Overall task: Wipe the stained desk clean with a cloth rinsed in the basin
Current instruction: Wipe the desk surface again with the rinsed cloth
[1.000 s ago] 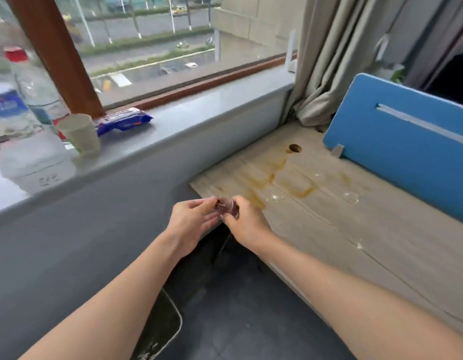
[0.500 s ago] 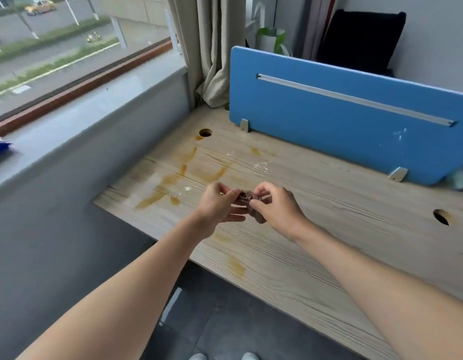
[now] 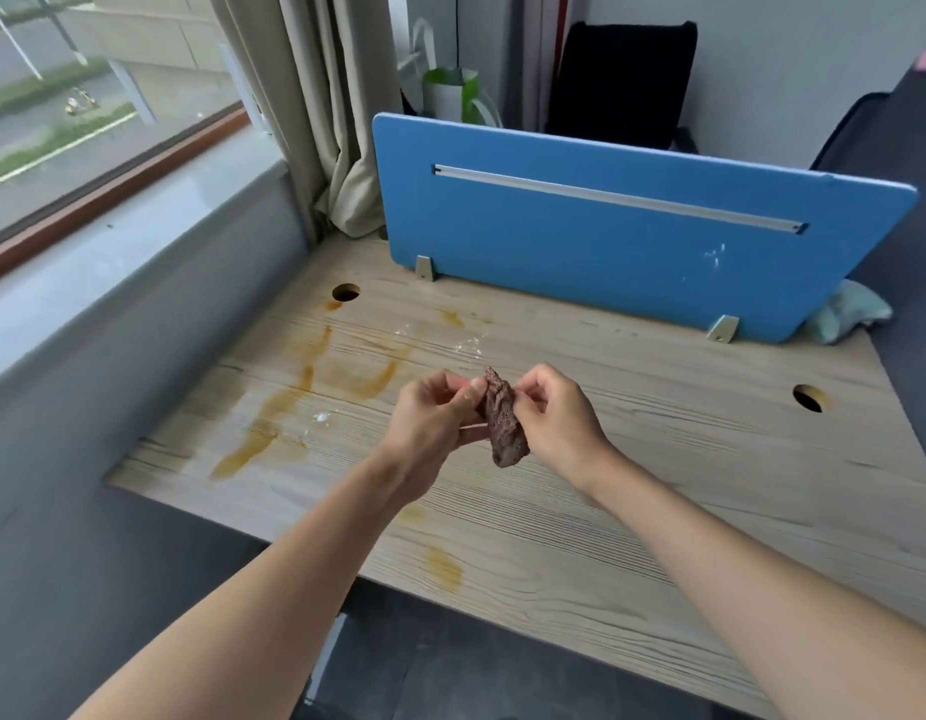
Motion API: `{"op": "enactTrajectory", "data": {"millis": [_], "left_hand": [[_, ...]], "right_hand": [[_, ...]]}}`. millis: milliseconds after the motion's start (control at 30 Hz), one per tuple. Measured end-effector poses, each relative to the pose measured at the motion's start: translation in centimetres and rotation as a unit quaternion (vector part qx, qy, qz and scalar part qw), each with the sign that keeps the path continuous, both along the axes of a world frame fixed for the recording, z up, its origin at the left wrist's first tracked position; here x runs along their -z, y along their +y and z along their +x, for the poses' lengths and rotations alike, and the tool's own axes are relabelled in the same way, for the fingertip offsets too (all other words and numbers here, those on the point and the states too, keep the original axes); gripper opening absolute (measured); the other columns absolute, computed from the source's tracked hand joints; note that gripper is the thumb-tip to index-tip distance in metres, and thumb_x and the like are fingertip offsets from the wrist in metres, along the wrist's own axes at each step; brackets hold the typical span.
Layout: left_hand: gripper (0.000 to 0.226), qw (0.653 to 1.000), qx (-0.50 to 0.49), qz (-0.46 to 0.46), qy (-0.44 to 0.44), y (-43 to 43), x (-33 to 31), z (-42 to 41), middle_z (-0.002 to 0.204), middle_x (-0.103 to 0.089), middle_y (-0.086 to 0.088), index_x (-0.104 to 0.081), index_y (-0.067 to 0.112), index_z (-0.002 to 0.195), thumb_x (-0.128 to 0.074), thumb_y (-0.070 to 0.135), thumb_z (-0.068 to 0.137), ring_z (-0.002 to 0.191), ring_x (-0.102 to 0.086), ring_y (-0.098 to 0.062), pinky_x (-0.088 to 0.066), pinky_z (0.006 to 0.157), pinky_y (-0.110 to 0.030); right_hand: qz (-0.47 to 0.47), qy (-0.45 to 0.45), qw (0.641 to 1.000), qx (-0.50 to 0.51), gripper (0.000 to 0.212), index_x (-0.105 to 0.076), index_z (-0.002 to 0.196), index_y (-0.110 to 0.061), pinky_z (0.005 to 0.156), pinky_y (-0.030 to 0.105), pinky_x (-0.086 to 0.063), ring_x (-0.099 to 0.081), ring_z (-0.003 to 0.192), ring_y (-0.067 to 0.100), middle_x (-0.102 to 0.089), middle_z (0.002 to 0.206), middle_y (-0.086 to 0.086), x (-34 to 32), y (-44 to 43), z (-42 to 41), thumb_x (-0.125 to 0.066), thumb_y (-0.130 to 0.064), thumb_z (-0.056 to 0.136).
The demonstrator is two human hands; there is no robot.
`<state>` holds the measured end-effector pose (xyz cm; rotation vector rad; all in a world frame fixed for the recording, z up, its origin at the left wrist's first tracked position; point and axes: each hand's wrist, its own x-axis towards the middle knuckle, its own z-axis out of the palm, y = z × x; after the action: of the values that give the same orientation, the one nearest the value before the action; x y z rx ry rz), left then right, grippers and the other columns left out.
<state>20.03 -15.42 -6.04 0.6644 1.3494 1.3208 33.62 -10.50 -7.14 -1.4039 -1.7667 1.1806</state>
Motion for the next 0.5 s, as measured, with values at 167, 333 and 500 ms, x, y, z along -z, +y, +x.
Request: {"op": "enactTrajectory", "data": {"millis": [167,333,500], "left_hand": [[0.024,0.999,-0.032,0.008,0.009,-0.3,-0.4,0.0,0.067,-0.067,-0.003,-0.048,0.009,0.080,-0.055,0.017,0.102,0.062,-0.066,-0.011,-0.058,0.057,-0.031],[0.020,0.998,0.010,0.030,0.060,-0.8,-1.8,-0.5,0.074,-0.070,-0.007,-0.049,0.006,0.084,-0.059,0.014,0.099,0.068,-0.070,-0.018,-0.061,0.060,-0.040],[0.017,0.998,-0.038,-0.002,0.041,-0.8,-1.5,-3.9,0.077,-0.070,-0.013,-0.049,0.007,0.087,-0.056,0.017,0.100,0.065,-0.070,-0.020,-0.058,0.058,-0.033]], "right_hand": [[-0.026,0.044,0.999,-0.016,0.017,-0.065,0.114,-0.014,0.085,0.034,-0.054,-0.066,0.097,0.020,-0.067,0.108,0.007,-1.4,-1.2,-0.9,-0.055,-0.014,0.100],[-0.039,0.073,0.996,-0.018,0.009,-0.069,0.104,-0.011,0.086,0.036,-0.056,-0.068,0.091,0.023,-0.072,0.097,0.010,-2.7,-1.5,-0.7,-0.065,-0.014,0.096],[-0.079,0.117,0.987,0.074,0.014,-0.059,0.084,-0.007,0.091,0.049,-0.057,-0.068,0.099,0.032,-0.069,0.099,0.019,-3.3,-1.1,0.8,-0.065,-0.012,0.096]]}}
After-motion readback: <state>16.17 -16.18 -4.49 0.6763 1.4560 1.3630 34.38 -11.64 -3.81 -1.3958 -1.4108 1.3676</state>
